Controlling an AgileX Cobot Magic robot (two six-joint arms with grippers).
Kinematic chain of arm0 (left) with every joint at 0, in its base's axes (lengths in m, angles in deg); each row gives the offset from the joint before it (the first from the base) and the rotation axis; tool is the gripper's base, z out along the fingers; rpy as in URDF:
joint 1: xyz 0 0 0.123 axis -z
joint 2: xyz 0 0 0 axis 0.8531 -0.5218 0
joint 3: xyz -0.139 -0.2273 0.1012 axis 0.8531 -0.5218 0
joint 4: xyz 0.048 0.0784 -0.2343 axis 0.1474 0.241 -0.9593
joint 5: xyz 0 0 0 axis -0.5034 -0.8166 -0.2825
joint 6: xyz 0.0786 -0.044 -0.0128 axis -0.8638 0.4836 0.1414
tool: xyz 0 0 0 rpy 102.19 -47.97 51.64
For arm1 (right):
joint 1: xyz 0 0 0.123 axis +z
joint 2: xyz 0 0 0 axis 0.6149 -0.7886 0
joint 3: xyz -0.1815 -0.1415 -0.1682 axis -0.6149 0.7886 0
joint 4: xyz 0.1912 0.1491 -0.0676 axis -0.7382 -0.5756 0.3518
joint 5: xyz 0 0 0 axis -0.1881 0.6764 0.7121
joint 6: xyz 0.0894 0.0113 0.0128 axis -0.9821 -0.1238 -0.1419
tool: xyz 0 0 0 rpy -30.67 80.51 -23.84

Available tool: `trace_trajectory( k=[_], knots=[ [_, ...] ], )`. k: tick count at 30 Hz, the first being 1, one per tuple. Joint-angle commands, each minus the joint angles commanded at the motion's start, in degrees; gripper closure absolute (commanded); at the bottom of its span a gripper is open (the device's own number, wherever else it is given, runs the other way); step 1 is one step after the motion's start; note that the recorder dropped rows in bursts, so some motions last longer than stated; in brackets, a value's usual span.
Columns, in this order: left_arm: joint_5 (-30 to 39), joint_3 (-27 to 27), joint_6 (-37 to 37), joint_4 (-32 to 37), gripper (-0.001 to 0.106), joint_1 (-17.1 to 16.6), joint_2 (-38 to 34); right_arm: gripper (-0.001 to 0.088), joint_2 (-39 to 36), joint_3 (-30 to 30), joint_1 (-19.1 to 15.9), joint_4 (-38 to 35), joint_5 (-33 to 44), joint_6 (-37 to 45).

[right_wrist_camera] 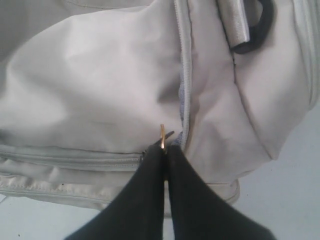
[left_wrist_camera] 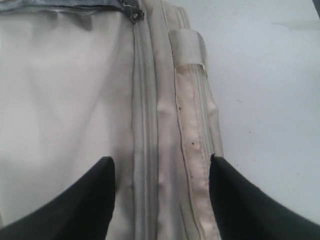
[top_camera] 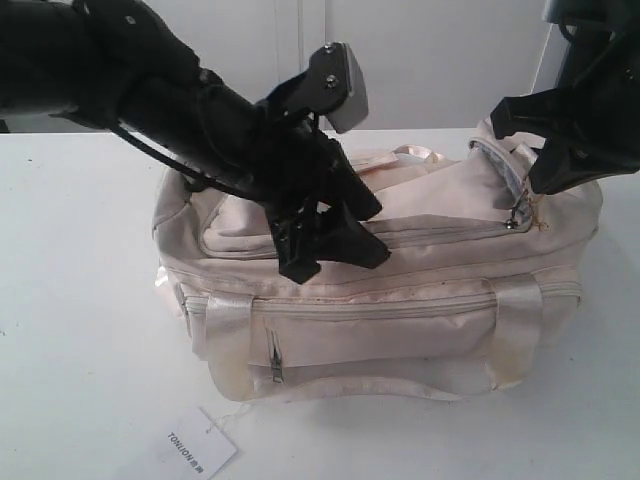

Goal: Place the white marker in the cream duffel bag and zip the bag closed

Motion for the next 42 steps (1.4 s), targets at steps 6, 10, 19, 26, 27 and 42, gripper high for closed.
trace_trajectory(
  k=[6,10,19,26,27,42],
  knots=[
    [0.5,0.0,-1.1,0.1,0.056,0.4,-2.2,0.0868,0.0,0.0,0.0,0.1,0.0,0.4],
    [0.5,0.0,-1.0,0.9,0.087,0.4,-2.4,0.0868,0.0,0.0,0.0,3.3,0.2,0.4],
    [0.6,0.0,-0.7,6.5,0.105,0.3,-2.4,0.0868,0.0,0.0,0.0,9.4,0.2,-0.4],
    [0.6,0.0,-0.8,9.4,0.105,0.3,-2.4,0.0868,0.0,0.0,0.0,19.3,-1.9,-7.7],
    [0.6,0.0,-0.8,9.4,0.105,0.3,-2.4,0.0868,0.1,0.0,0.0,20.3,-2.4,-8.7],
    [2.1,0.0,-0.9,11.1,0.105,0.3,-2.4,0.0868,0.4,0.0,0.0,24.5,-11.3,-18.5]
  ],
)
